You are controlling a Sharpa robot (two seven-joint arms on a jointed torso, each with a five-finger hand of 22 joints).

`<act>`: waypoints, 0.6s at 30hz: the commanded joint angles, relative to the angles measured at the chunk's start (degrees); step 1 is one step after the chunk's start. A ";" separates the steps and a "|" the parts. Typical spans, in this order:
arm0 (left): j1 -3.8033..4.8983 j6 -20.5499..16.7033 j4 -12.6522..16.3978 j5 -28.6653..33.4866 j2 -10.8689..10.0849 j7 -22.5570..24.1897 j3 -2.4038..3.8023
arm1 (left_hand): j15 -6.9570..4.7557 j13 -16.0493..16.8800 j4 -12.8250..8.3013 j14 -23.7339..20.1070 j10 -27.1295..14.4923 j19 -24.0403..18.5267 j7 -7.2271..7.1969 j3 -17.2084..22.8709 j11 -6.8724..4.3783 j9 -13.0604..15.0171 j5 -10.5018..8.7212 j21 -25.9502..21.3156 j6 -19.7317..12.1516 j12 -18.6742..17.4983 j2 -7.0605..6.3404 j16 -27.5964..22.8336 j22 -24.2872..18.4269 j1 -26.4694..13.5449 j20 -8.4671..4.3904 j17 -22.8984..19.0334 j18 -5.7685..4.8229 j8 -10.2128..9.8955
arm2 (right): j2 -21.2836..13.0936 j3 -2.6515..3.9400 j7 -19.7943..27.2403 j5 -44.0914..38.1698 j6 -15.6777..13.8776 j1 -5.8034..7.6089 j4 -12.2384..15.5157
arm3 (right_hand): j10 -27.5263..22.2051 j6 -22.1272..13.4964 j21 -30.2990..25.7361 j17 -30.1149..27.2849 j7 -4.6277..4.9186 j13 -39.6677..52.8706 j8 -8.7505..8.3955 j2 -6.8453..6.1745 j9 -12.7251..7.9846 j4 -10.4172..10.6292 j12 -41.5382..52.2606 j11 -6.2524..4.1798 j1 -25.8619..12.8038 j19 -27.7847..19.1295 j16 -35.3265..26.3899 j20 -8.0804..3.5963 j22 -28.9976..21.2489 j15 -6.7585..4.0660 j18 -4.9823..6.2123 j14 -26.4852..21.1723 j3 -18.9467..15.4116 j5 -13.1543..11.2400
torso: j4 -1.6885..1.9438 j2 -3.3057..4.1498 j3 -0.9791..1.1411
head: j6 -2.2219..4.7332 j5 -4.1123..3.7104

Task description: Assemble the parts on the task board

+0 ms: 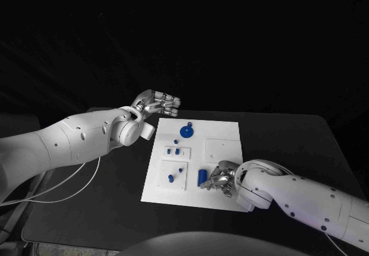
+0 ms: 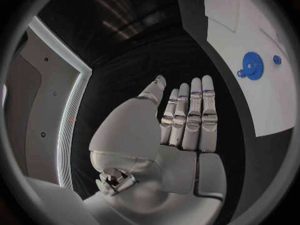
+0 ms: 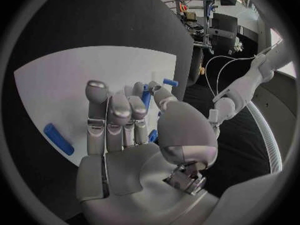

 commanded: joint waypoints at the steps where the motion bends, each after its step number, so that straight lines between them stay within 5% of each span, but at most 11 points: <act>1: 0.03 1.03 0.13 0.34 0.13 0.27 0.03 | 0.28 -0.02 0.08 0.00 0.16 0.23 -0.24 -0.36 0.07 -0.02 0.04 -0.32 -0.11 -0.25 0.40 0.03 -0.05 -0.05 -0.03 0.08 -0.26 -0.13 | 0.17 -0.03 -0.93 -1.75 -0.28 -0.18 -0.20 | 0.27 -0.12 0.14 -0.11 -0.23 0.07 -0.28 0.56 -0.22 -1.17 0.38 -0.13 -0.44 2.80 -0.13 -0.49 -0.10 -0.38 -0.76 -0.10 1.42 -0.01 | -0.04 -0.03 0.03 | -0.13 0.04; 7: 0.03 1.07 0.14 0.34 0.09 0.25 0.03 | 0.28 -0.02 0.08 0.00 0.16 0.23 -0.24 -0.36 0.07 -0.02 0.04 -0.32 -0.11 -0.25 0.40 0.03 -0.05 -0.05 -0.03 0.08 -0.26 -0.13 | 0.32 -0.04 -1.16 -2.18 -1.34 -0.27 -0.54 | 0.53 -0.08 0.46 -0.36 -0.24 0.30 -0.25 1.40 0.34 -2.20 0.70 -0.14 -2.25 2.80 -0.06 -0.49 -0.25 -0.38 -0.75 -0.12 4.42 -0.73 | -0.03 -0.01 0.05 | -0.19 0.04; 9: 0.03 1.08 0.13 0.34 0.09 0.24 0.03 | 0.28 -0.02 0.08 0.00 0.16 0.23 -0.24 -0.36 0.07 -0.02 0.04 -0.32 -0.11 -0.25 0.40 0.03 -0.05 -0.05 -0.03 0.08 -0.26 -0.13 | 0.36 -0.04 -1.14 -2.24 -1.75 -0.28 -0.63 | 0.61 -0.14 0.61 -0.43 -0.23 0.44 -0.24 1.94 0.69 -1.68 0.87 -0.16 -2.99 2.83 -0.03 -0.51 -0.30 -0.40 -0.75 -0.13 5.83 -2.64 | -0.02 0.00 0.05 | -0.20 0.03; 14: 0.03 1.13 0.15 0.34 0.07 0.23 0.03 | 0.29 -0.02 0.20 -0.03 0.13 0.22 -0.24 -0.45 0.08 -0.02 0.04 -0.34 -0.13 -0.25 0.40 0.04 -0.11 -0.09 -0.01 0.08 -0.27 -0.13 | 0.33 -0.04 -0.99 -2.28 -2.47 -0.30 -0.84 | 0.77 -0.04 0.95 -0.64 -0.23 0.64 -0.22 1.68 1.74 -1.33 1.08 -0.17 -5.18 2.83 -0.02 -0.52 -0.43 -0.43 -0.75 -0.16 10.12 -4.84 | -0.01 0.01 0.02 | -0.28 0.01; 18: 0.03 1.18 0.18 0.34 0.00 0.16 0.03 | 0.29 -0.02 0.20 -0.03 0.13 0.22 -0.24 -0.45 0.08 -0.02 0.04 -0.34 -0.13 -0.25 0.40 0.04 -0.11 -0.09 -0.01 0.08 -0.27 -0.13 | 0.15 -0.04 -0.75 -1.43 -2.25 -0.33 -0.84 | 0.80 0.07 1.11 -0.72 -0.27 0.68 -0.23 1.36 2.09 -0.91 1.09 -0.18 -6.13 2.82 0.02 -0.55 -0.47 -0.44 -0.75 -0.16 10.12 -4.55 | 0.00 0.01 0.04 | -0.34 0.03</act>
